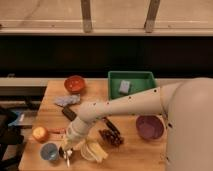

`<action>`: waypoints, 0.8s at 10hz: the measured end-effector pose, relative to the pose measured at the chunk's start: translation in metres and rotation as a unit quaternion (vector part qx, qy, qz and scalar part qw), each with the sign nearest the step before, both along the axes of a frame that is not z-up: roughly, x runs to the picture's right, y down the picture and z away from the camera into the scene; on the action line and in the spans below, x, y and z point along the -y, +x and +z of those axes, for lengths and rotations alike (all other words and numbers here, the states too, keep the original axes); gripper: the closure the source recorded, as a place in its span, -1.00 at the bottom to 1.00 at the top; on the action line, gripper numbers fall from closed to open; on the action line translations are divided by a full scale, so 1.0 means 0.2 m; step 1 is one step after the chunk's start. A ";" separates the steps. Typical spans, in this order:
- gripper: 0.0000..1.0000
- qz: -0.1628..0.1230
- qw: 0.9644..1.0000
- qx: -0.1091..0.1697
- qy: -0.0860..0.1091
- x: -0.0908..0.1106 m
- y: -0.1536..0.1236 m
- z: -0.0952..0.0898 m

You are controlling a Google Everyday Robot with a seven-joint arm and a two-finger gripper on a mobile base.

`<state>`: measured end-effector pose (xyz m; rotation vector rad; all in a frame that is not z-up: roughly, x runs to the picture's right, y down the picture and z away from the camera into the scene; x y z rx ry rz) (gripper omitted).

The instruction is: Place fork in metal cup

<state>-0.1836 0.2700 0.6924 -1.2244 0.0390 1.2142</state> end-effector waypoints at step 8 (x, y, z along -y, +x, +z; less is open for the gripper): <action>-0.57 0.008 1.000 -0.006 -0.001 0.00 0.02 0.01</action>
